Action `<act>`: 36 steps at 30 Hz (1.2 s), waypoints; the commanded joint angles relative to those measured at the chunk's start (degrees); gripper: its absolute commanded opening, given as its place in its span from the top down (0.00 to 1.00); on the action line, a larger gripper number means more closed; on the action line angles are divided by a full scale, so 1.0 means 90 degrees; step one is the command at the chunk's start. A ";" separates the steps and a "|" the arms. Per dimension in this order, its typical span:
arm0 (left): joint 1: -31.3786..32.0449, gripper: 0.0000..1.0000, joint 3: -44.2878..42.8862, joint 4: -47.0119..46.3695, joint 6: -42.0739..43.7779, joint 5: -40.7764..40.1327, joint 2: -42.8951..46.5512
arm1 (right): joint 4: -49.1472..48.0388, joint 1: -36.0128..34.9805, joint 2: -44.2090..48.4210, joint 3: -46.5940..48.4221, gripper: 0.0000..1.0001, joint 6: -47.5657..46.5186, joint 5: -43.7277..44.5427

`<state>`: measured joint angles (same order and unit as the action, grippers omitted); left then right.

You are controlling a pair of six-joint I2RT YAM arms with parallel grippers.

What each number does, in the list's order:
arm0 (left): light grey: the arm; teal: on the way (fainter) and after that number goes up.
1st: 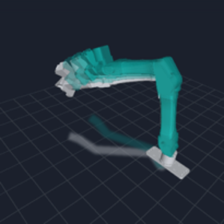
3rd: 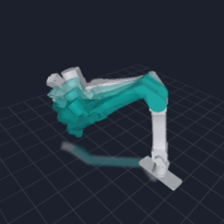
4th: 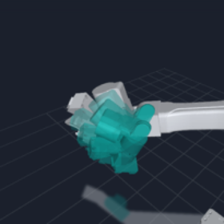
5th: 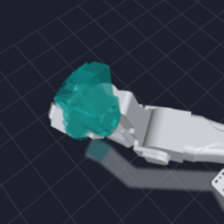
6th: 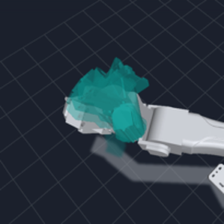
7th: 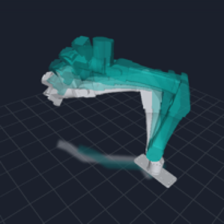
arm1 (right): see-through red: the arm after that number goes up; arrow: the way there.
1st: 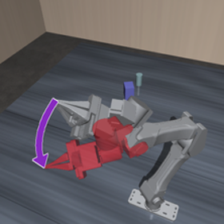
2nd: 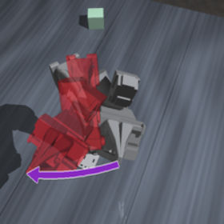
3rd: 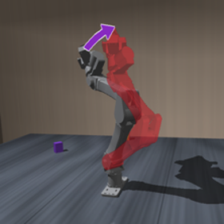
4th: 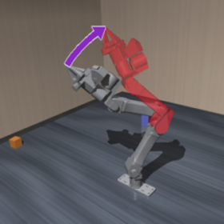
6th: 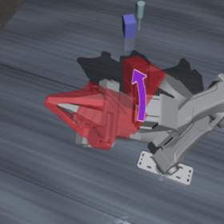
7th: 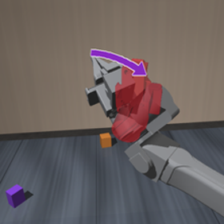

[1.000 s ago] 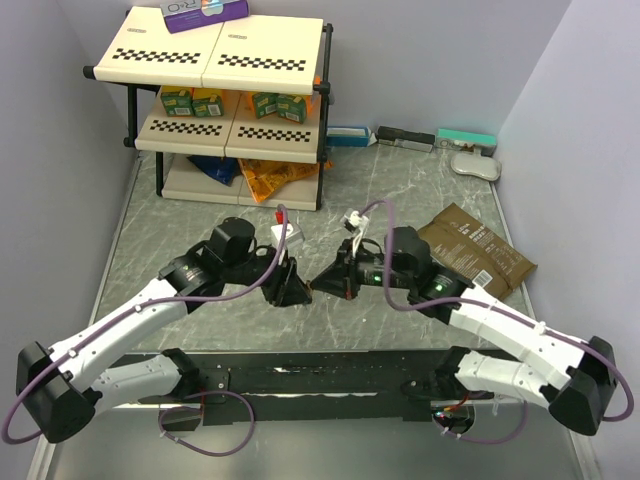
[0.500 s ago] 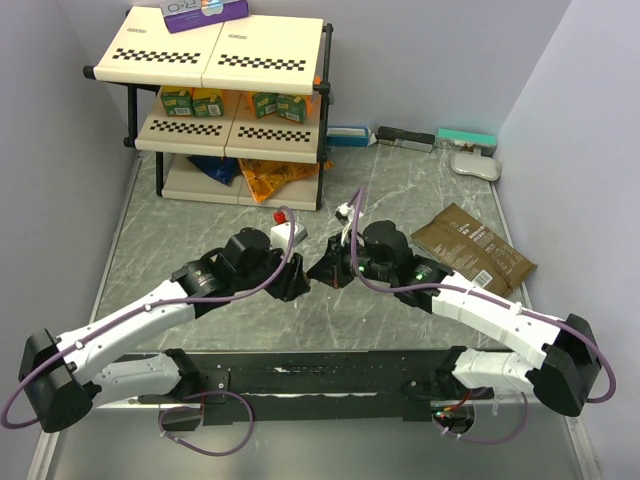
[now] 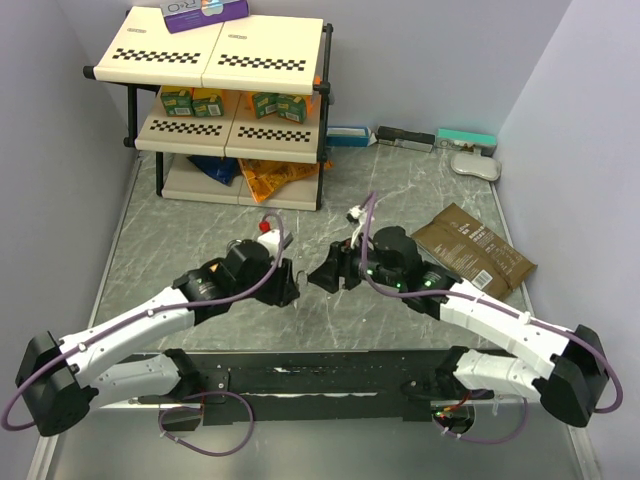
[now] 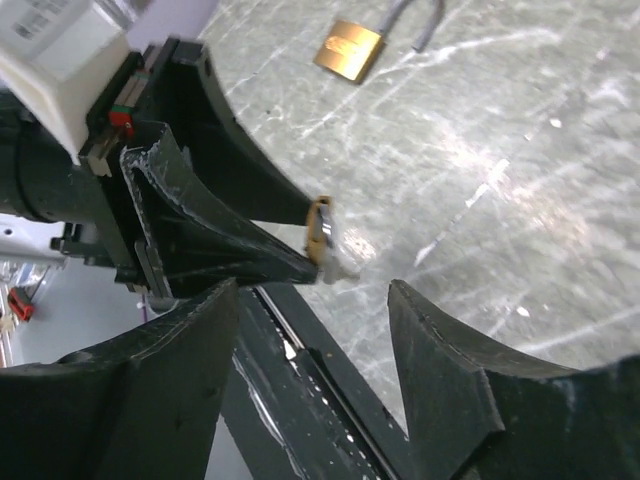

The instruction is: Unlock with the key

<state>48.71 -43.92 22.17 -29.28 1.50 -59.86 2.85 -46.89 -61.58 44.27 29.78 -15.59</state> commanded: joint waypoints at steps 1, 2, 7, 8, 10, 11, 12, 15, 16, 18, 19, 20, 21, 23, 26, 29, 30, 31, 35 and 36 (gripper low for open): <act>-0.0002 0.99 0.0329 0.0220 -0.0867 -0.0049 0.0323 | -0.0278 0.0229 0.0445 -0.0368 0.31 0.0158 0.0043; -0.0002 0.99 0.0339 0.0357 -0.0984 -0.0088 0.0264 | -0.0297 0.0269 0.0504 -0.0494 0.31 0.0168 0.0043; -0.0138 0.99 0.0573 0.0700 -0.1434 0.0116 0.0205 | -0.0483 0.0474 0.0943 -0.0885 0.30 0.0275 0.0044; -0.0226 0.99 0.0603 0.0720 -0.1444 0.0146 0.0109 | -0.0512 0.0532 0.0983 -0.0992 0.30 0.0294 0.0043; -0.0508 0.99 0.0661 0.0701 -0.1415 0.0233 -0.0048 | -0.0600 0.0601 0.1080 -0.1100 0.30 0.0353 -0.0025; -0.0597 0.99 0.0681 0.0652 -0.1386 0.0244 -0.0194 | -0.0629 0.0649 0.1100 -0.1178 0.30 0.0373 -0.0044; -0.0685 0.99 0.0710 0.0584 -0.1376 0.0205 -0.0263 | -0.0649 0.0660 0.1139 -0.1208 0.30 0.0392 -0.0074; -0.1046 0.99 0.0769 0.0349 -0.1210 0.0214 -0.0585 | -0.0610 0.0699 0.1256 -0.1286 0.30 0.0373 -0.0093; -0.1172 0.99 0.0701 0.0329 -0.1171 0.0195 -0.0673 | -0.0571 0.0718 0.1295 -0.1306 0.30 0.0363 -0.0084; -0.1232 0.99 0.0603 0.0310 -0.1054 0.0010 -0.0917 | -0.0532 0.0738 0.1402 -0.1364 0.30 0.0353 -0.0045; -0.1300 0.99 0.0477 0.0300 -0.0996 -0.0049 -0.1014 | -0.0512 0.0757 0.1432 -0.1393 0.30 0.0353 -0.0045; -0.1349 0.99 0.0428 0.0261 -0.0889 -0.0059 -0.1189 | -0.0512 0.0767 0.1452 -0.1432 0.30 0.0353 -0.0035; -0.1398 0.99 0.0340 0.0213 -0.0839 -0.0078 -0.1288 | -0.0512 0.0786 0.1500 -0.1452 0.30 0.0363 -0.0054; -0.1535 0.99 0.0261 0.0144 -0.0742 -0.0098 -0.1581 | -0.0522 0.0796 0.1540 -0.1501 0.30 0.0392 -0.0064; -0.1652 0.99 0.0144 -0.0012 -0.0654 -0.0147 -0.1962 | -0.0512 0.0816 0.1598 -0.1559 0.30 0.0412 -0.0084; -0.1759 0.99 -0.0061 0.0007 -0.0556 -0.0419 -0.2411 | -0.0483 0.0835 0.1666 -0.1589 0.30 0.0421 -0.0093; -0.1760 0.99 -0.0216 0.0084 -0.0536 -0.0633 -0.2518 | -0.0473 0.0826 0.1686 -0.1599 0.30 0.0422 -0.0084; -0.1769 0.99 -0.0304 0.0143 -0.0517 -0.0712 -0.2732 | -0.0454 0.0845 0.1706 -0.1608 0.30 0.0422 -0.0074; -0.1779 0.99 -0.0617 0.0124 -0.0419 -0.0937 -0.3143 | -0.0424 0.0855 0.1715 -0.1618 0.30 0.0451 -0.0103; -0.1779 0.99 -0.0782 0.0172 -0.0390 -0.1025 -0.3241 | -0.0405 0.0855 0.1725 -0.1618 0.30 0.0451 -0.0093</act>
<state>32.91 -46.52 24.58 -34.70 -3.31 -86.61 0.25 -39.68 -47.24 29.80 33.01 -16.10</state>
